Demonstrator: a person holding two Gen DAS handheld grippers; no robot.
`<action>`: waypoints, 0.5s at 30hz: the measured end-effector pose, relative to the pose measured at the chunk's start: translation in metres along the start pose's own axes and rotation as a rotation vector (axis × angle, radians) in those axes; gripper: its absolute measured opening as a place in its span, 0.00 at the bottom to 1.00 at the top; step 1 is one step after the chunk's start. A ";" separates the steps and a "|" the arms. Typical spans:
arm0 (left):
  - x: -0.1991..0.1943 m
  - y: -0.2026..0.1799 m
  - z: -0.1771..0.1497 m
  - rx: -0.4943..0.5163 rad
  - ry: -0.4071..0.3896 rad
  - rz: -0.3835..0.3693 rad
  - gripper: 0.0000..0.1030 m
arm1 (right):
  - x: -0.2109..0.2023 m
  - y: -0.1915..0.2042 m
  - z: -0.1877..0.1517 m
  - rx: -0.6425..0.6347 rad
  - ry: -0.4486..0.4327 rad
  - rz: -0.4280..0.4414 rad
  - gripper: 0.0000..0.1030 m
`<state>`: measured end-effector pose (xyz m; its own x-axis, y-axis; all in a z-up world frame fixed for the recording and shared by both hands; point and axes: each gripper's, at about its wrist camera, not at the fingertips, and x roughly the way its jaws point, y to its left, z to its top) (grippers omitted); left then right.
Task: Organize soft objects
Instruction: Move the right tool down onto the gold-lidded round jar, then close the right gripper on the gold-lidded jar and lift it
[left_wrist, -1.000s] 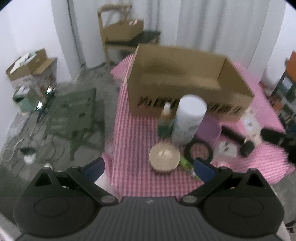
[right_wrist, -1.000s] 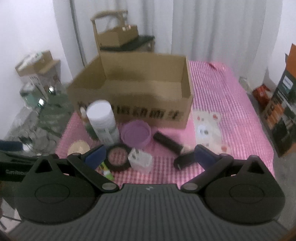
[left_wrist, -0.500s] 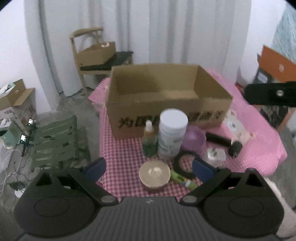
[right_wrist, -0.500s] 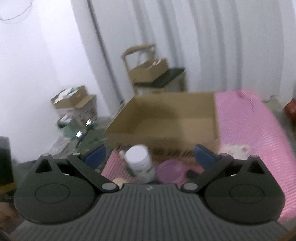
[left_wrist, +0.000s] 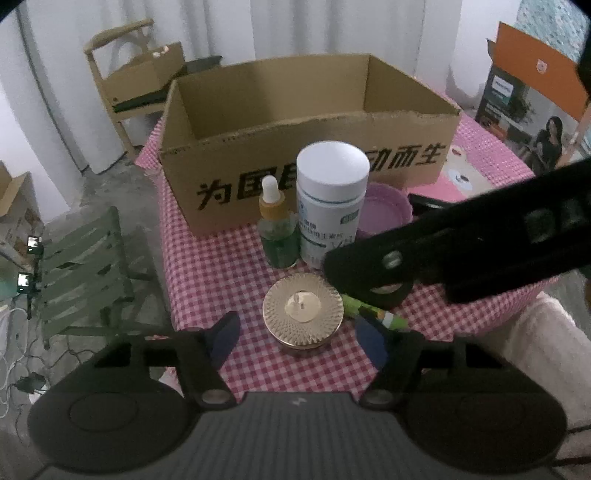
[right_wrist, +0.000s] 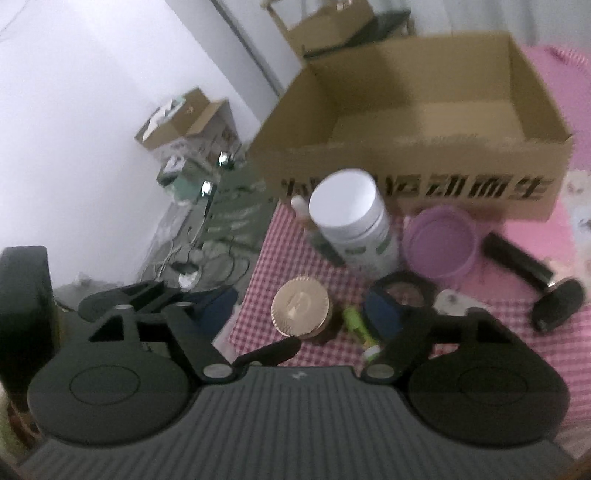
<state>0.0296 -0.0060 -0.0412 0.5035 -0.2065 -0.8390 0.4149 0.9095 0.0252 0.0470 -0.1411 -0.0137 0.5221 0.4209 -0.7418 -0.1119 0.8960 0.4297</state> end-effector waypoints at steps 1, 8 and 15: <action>0.003 0.002 0.000 0.006 0.007 -0.005 0.65 | 0.007 0.000 0.000 0.007 0.018 0.005 0.69; 0.019 0.001 0.001 0.053 0.052 -0.016 0.57 | 0.047 -0.002 0.004 0.023 0.103 0.018 0.50; 0.029 0.002 0.005 0.063 0.074 -0.046 0.57 | 0.071 -0.009 0.008 0.048 0.141 0.026 0.45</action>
<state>0.0492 -0.0120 -0.0625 0.4264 -0.2179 -0.8779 0.4839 0.8749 0.0178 0.0913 -0.1206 -0.0662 0.3955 0.4625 -0.7935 -0.0816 0.8783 0.4712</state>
